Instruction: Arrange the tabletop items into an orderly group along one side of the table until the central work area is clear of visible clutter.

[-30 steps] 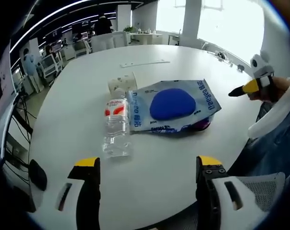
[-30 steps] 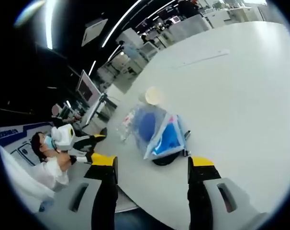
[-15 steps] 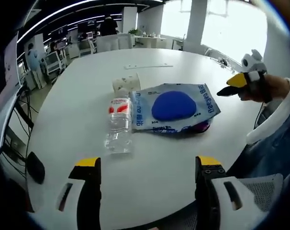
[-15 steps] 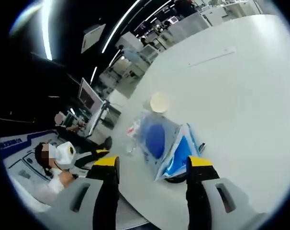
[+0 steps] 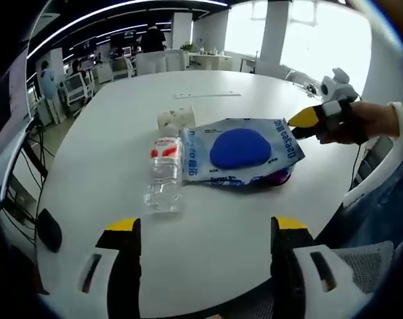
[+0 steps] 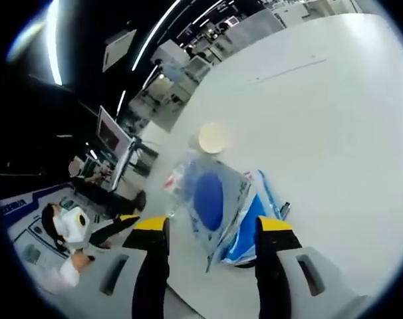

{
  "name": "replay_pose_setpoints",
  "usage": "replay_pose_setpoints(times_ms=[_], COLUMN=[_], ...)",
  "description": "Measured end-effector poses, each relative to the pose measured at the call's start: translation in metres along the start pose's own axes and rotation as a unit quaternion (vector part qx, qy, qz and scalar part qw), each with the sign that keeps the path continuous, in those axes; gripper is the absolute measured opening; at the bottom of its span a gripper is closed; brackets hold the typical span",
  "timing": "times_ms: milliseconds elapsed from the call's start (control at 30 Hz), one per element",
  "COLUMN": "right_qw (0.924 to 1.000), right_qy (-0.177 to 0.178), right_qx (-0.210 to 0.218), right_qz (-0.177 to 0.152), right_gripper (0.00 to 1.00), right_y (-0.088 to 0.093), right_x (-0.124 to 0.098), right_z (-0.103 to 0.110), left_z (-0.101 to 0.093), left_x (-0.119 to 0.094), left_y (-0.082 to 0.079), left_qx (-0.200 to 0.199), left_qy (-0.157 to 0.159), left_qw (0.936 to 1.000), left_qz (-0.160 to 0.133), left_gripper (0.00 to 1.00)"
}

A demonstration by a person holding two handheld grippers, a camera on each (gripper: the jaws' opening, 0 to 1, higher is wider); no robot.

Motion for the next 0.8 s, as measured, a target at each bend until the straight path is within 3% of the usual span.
replay_pose_setpoints(times_ms=[200,367,533,667,767,800], right_qw=[0.9997,0.9996,0.9994,0.9996,0.9998,0.9997], right_qy=[0.008,0.004,-0.004,-0.007,-0.002,-0.008], right_qx=[0.018,0.026,0.033,0.019,0.008,0.017], right_qz=[0.017,0.012,0.013,0.02,0.019,0.015], right_gripper=[0.49,0.46,0.43,0.34,0.14,0.13], right_y=[0.004,0.001,0.005,0.008,0.008,0.007], right_x=[0.012,0.015,0.022,0.025,0.024,0.024], right_z=[-0.008,-0.004,0.004,0.006,0.001,0.001], left_z=[0.001,0.001,0.004,0.005,0.004,0.003], left_x=[0.001,0.0,-0.003,-0.003,-0.002,-0.002], left_y=[0.002,0.004,0.003,0.009,0.013,0.015], left_qx=[-0.001,-0.011,-0.055,-0.064,-0.073,-0.075], left_qy=[-0.008,-0.008,-0.006,-0.01,-0.007,-0.007], left_qw=[1.0,0.9998,0.9971,0.9965,0.9959,0.9957], left_qz=[-0.005,-0.016,-0.052,-0.052,-0.054,-0.054], left_gripper=[0.81,0.8,0.8,0.79,0.78,0.78])
Point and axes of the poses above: the point that each gripper's makers call its tool centre point, and the gripper's own axes: x roughly forward along the fingers, z roughly to its left, y roughly out of its underside, the point moved 6 cm from there along -x, roughly backward along the fingers, and after that the axes turned 8 degrees about y, right-handed, at the moved point
